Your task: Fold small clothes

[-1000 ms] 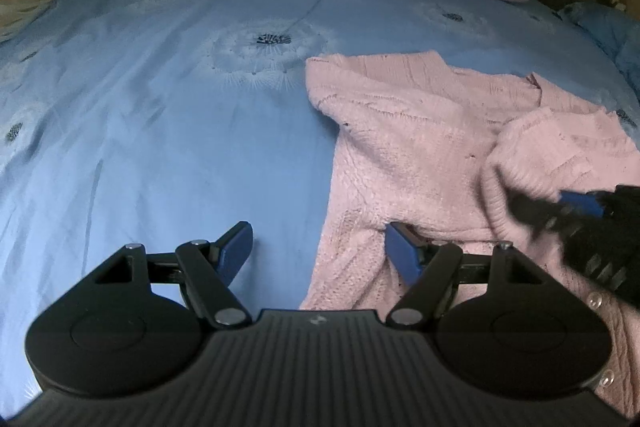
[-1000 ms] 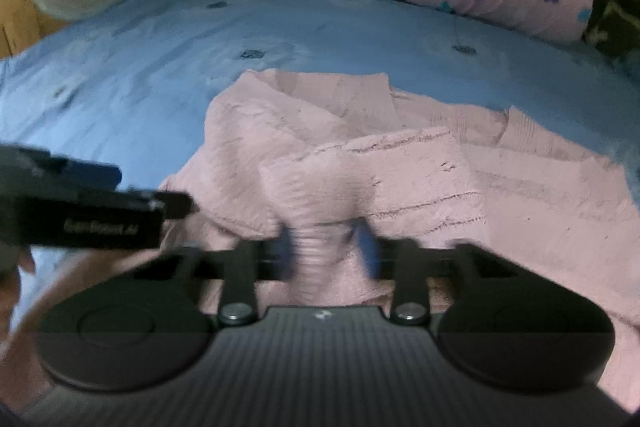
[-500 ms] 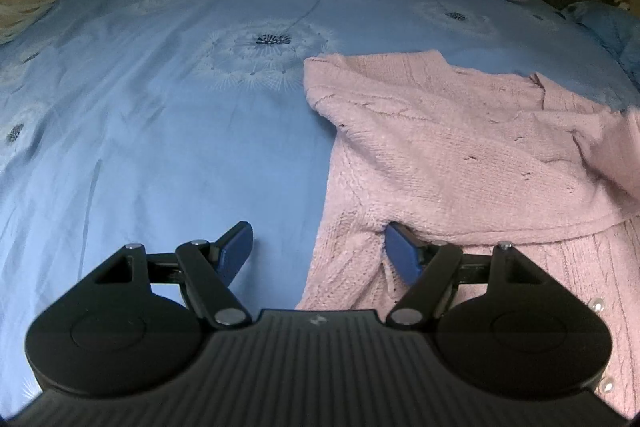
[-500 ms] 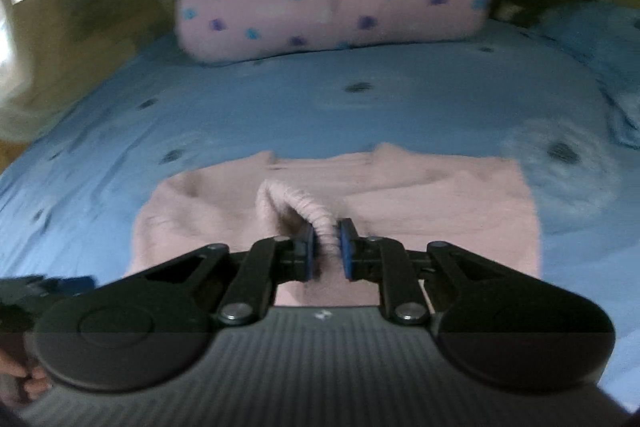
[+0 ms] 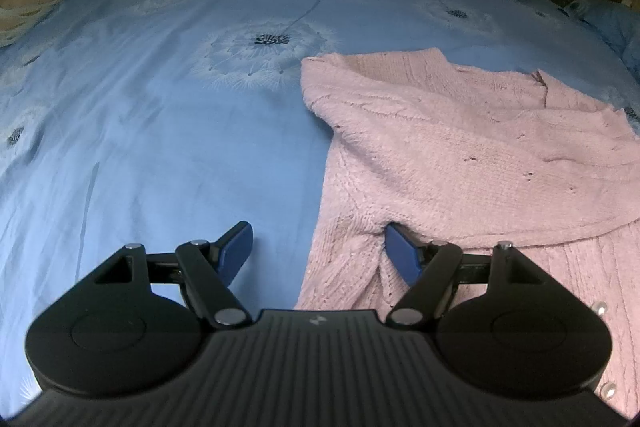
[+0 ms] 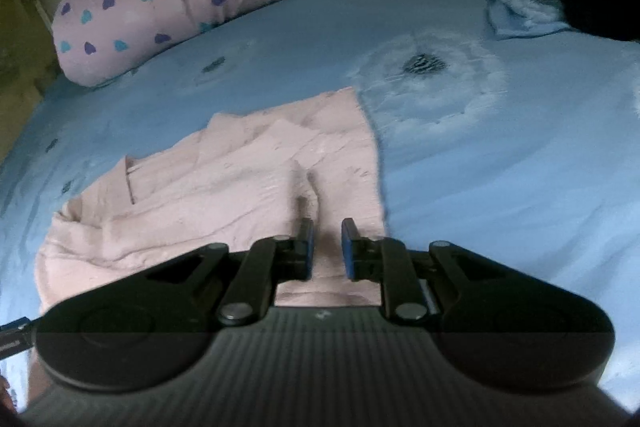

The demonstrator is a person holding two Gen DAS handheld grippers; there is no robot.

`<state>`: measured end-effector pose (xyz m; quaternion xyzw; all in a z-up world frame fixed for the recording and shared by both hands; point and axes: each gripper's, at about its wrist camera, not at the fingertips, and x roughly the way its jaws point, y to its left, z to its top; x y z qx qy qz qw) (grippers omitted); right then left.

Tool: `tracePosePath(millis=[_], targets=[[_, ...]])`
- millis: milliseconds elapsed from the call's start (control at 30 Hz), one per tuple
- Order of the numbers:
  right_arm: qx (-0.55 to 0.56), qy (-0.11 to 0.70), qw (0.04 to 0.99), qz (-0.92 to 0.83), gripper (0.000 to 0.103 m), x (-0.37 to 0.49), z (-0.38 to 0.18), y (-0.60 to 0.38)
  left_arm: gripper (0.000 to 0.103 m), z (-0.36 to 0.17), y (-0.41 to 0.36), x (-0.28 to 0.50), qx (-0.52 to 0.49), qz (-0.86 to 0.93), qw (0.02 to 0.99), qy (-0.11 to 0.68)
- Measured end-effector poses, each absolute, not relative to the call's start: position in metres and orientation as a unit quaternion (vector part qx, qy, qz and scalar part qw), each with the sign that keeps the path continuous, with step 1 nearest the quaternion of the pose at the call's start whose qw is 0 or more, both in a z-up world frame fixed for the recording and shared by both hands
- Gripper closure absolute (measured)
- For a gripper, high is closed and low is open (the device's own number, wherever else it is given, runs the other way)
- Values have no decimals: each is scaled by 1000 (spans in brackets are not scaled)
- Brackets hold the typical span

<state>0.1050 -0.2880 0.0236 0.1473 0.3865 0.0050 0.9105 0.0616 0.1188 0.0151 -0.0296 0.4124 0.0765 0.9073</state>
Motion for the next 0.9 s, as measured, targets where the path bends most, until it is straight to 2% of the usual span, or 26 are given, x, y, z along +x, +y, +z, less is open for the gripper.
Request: tracePosePath(millis=[67, 133, 167, 200, 233, 433, 600, 633, 667, 700, 767, 900], targets=[[148, 376, 915, 16, 82, 103, 29, -293, 25, 15, 118, 62, -33, 78, 907, 413], [150, 362, 920, 33, 68, 103, 34, -294, 25, 16, 118, 63, -34, 77, 907, 412], [150, 356, 921, 42, 53, 104, 36, -294, 25, 16, 117, 63, -33, 77, 908, 411], [147, 349, 924, 52, 47, 106, 38, -291, 25, 16, 116, 63, -30, 77, 908, 411], [140, 347, 925, 61, 47, 109, 39, -288, 25, 15, 116, 64, -28, 78, 908, 412], [91, 380, 917, 83, 48, 147, 25, -264, 25, 13, 114, 66, -23, 76, 907, 414], [111, 406, 903, 90, 50, 160, 4, -258, 25, 11, 116, 67, -28, 78, 906, 415], [108, 405, 902, 99, 54, 159, 3, -256, 25, 11, 116, 68, -29, 78, 906, 416], [104, 404, 903, 107, 72, 158, 5, -254, 25, 11, 115, 68, -29, 79, 906, 416], [97, 401, 905, 108, 77, 156, 7, -250, 25, 11, 114, 68, -28, 80, 906, 416], [78, 384, 912, 120, 84, 152, 16, -245, 25, 10, 114, 69, -25, 81, 905, 416], [59, 302, 942, 132, 86, 138, 55, -240, 24, 7, 112, 70, -22, 82, 905, 417]])
